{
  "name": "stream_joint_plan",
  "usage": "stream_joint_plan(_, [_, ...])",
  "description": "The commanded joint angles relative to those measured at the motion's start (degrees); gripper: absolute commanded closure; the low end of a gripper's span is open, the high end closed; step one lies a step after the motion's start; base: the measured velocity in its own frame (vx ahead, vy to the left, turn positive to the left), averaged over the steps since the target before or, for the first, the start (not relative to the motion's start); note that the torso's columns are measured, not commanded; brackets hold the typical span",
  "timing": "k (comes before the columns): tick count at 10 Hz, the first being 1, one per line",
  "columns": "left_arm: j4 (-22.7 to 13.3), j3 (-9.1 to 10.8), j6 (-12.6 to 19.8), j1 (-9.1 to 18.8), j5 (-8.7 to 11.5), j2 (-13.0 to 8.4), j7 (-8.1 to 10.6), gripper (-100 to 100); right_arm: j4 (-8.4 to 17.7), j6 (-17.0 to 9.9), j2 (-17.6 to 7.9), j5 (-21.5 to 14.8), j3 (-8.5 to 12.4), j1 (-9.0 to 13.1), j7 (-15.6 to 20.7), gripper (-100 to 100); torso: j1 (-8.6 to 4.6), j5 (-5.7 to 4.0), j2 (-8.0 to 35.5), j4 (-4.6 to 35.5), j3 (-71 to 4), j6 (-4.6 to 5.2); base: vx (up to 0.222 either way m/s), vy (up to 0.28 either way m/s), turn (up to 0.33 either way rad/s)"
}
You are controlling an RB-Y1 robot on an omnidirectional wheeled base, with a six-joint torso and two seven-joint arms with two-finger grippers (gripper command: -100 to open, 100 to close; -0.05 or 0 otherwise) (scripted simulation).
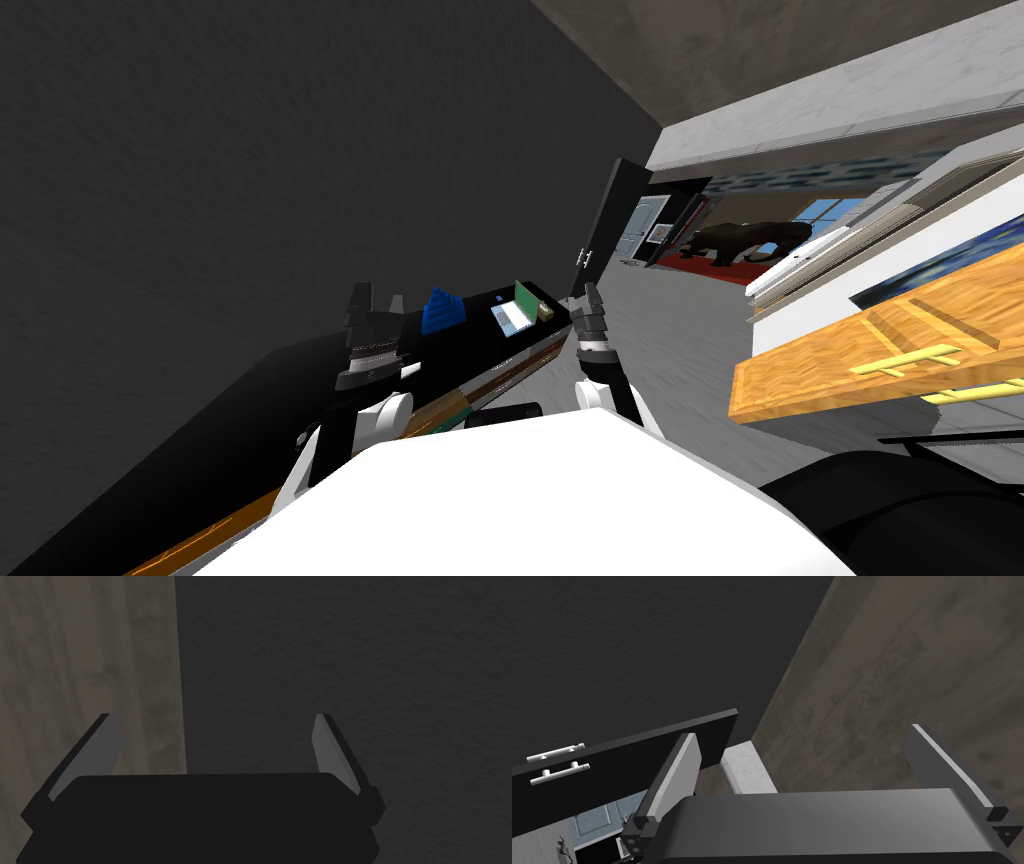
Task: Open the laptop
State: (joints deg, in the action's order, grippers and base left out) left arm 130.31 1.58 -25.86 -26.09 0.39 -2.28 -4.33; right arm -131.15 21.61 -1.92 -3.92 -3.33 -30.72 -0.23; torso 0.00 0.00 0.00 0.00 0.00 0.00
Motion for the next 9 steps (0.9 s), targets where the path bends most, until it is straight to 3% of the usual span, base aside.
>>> stream_joint_plan(1, [0.0,0.0,0.0,0.0,0.0,0.0,0.0,0,0.0,0.0,0.0,0.0,0.0,0.0,0.0,0,0.0,0.0,2.3,2.3,-4.7,0.0,0.0,0.0,0.0])
stream_joint_plan(9, [0.0,0.0,0.0,0.0,0.0,0.0,0.0,0,0.0,0.0,0.0,0.0,0.0,0.0,0.0,0,0.0,0.0,35.4,35.4,-70.7,0.0,0.0,0.0,0.0])
